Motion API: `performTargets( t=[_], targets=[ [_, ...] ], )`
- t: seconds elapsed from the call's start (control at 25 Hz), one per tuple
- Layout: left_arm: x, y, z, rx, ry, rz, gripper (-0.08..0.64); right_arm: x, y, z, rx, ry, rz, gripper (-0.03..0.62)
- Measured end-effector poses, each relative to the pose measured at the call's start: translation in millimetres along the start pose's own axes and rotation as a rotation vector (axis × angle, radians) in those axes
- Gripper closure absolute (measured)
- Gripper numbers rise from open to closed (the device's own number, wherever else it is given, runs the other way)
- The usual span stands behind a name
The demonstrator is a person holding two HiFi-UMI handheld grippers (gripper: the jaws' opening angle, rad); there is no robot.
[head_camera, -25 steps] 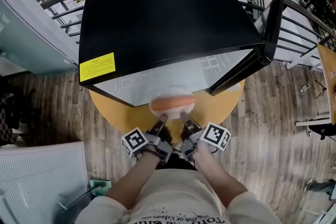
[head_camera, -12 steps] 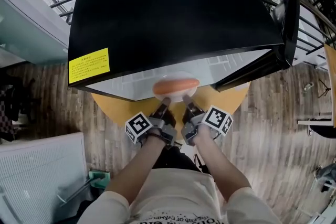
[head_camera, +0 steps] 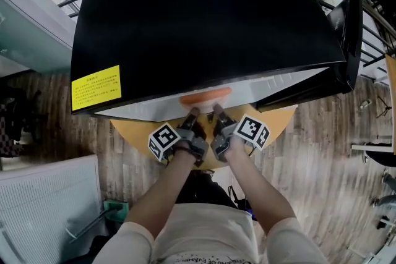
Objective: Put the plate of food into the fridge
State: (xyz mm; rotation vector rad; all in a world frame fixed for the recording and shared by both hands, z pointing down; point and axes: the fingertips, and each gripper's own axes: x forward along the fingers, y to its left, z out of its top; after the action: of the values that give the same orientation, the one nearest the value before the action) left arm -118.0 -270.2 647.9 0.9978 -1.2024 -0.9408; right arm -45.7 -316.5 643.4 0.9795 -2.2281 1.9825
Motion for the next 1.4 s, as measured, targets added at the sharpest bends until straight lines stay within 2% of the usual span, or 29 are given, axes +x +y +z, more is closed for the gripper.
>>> performTargets(
  t=[0.68, 1.08, 1.28, 1.4],
  targets=[
    [31.3, 10.7, 15.0, 0.01, -0.03, 0.03, 0.525, 29.1, -14.0, 17.6, -0.028, 0.014, -0.041, 0.548],
    [35.4, 15.3, 16.5, 0.041, -0.024, 0.084, 0.525, 32.4, -17.7, 18.0, -0.134, 0.02, -0.12, 0.528],
    [35.1, 22.7, 10.2, 0.03, 0.023, 0.166, 0.525, 33.3, -17.1, 19.3, -0.228, 0.023, -0.17, 0.525],
    [35.1, 21.4, 10.4, 0.034, 0.031, 0.167, 0.523, 33.6, -16.8, 19.5, -0.283, 0.026, -0.204, 0.512]
  ],
)
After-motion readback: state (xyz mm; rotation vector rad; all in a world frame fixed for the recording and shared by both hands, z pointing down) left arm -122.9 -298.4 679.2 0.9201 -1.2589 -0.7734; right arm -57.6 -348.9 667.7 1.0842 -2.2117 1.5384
